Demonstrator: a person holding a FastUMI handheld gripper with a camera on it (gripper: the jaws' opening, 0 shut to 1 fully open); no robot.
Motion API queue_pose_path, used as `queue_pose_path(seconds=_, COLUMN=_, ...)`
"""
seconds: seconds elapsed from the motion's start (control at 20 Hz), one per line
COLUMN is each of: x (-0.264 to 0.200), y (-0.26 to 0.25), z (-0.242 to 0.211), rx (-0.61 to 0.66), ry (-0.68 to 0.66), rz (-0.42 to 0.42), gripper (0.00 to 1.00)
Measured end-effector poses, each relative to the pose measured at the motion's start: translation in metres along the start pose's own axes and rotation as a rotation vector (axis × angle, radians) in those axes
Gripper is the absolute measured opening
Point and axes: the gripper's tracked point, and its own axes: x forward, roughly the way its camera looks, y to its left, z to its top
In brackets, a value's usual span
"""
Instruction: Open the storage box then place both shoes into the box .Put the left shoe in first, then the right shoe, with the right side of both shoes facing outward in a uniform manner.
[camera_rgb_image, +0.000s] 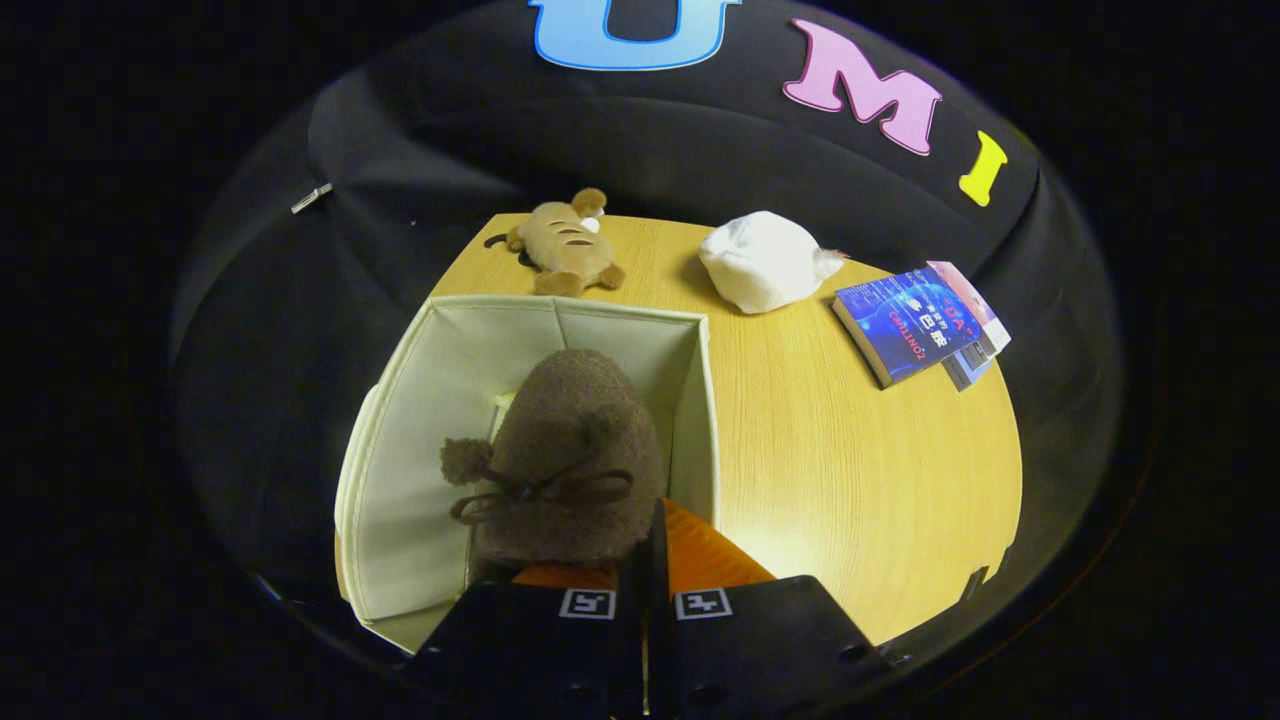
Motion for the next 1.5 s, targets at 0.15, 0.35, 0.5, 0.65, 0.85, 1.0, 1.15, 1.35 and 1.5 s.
queue_pose_path(seconds=0.15, x=0.0, y=0.004, z=-0.004, rx=-0.023, ry=-0.001, rz=0.011, gripper=0.19)
queue_pose_path(seconds=0.35, x=-0.004, y=0.014, z=-0.004, rx=-0.03, ry=-0.01, rz=0.043, gripper=0.43)
queue_pose_path(seconds=0.5, x=-0.01, y=0.019, z=-0.003, rx=-0.023, ry=-0.022, rz=0.059, gripper=0.59)
queue_pose_path(seconds=0.65, x=-0.016, y=0.017, z=-0.002, rx=-0.005, ry=-0.033, rz=0.058, gripper=0.69)
queue_pose_path(seconds=0.85, x=-0.029, y=0.012, z=0.013, rx=0.061, ry=-0.086, rz=0.058, gripper=0.85)
queue_pose_path(seconds=1.0, x=-0.03, y=0.014, z=0.013, rx=0.053, ry=-0.082, rz=0.086, gripper=0.9)
queue_pose_path(seconds=1.15, x=-0.035, y=0.013, z=0.018, rx=0.041, ry=-0.111, rz=0.099, gripper=0.98)
queue_pose_path(seconds=1.35, x=-0.04, y=0.007, z=0.023, rx=0.03, ry=-0.15, rz=0.139, gripper=0.99)
queue_pose_path(seconds=1.5, x=-0.055, y=0.0, z=0.032, rx=0.023, ry=-0.216, rz=0.206, gripper=0.99)
